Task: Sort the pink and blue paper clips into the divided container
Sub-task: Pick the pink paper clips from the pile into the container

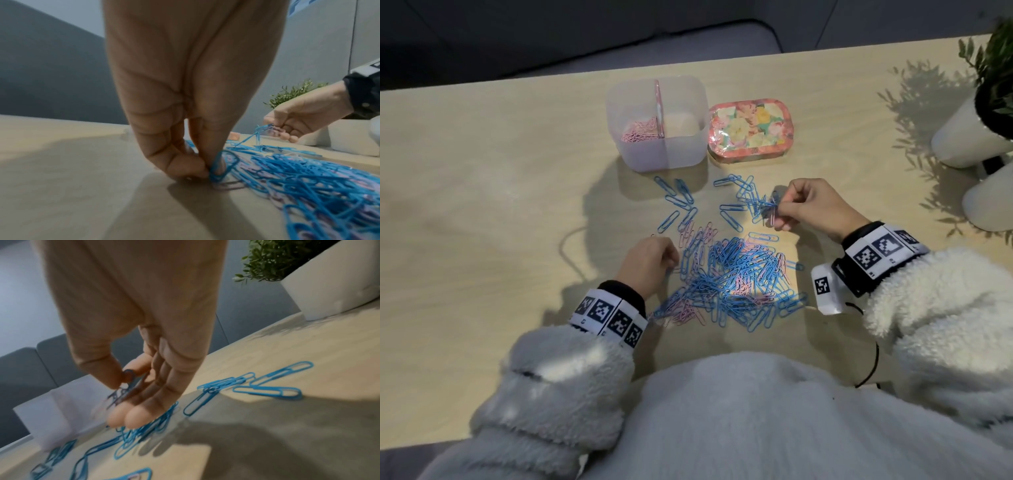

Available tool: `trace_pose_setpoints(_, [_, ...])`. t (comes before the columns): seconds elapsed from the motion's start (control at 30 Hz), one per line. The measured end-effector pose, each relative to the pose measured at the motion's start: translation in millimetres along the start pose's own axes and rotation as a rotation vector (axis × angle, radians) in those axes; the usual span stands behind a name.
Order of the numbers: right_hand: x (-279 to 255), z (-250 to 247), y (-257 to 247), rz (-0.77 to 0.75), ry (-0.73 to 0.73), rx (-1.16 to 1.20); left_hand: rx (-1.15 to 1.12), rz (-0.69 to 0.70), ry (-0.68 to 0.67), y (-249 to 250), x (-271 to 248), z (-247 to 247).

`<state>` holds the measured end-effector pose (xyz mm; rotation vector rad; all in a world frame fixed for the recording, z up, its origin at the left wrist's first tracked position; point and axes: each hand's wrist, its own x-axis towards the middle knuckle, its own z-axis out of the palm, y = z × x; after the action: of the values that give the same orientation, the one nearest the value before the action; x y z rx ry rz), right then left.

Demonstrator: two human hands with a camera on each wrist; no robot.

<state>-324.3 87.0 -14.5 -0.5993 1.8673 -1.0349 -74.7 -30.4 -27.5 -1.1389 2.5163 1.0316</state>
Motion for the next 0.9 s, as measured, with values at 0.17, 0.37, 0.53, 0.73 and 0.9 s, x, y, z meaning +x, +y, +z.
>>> trace_pose_setpoints(0.17, [-3.9, 7.0, -3.0, -0.12, 0.214, -0.625, 0.074, -0.01, 0.158, 1.3, 6.3, -0.6])
trace_pose_setpoints(0.37, [-5.6, 51.6, -18.1, -0.46, 0.02, -0.917, 0.104, 0.017, 0.172, 24.3, 18.7, 12.9])
trace_pose_setpoints(0.53, [11.2, 82.9, -17.3, -0.455, -0.349, -1.022, 0.028, -0.041, 0.161, 23.3, 16.6, 16.0])
trace_pose_setpoints(0.73, [15.3, 87.5, -19.8, -0.51, -0.393, -1.07, -0.014, -0.07, 0.117, 5.1, 3.7, 12.3])
trace_pose_setpoints(0.9, [14.7, 92.9, -25.1, -0.542, -0.401, -1.094, -0.077, -0.083, 0.235, 9.2, 17.0, 7.4])
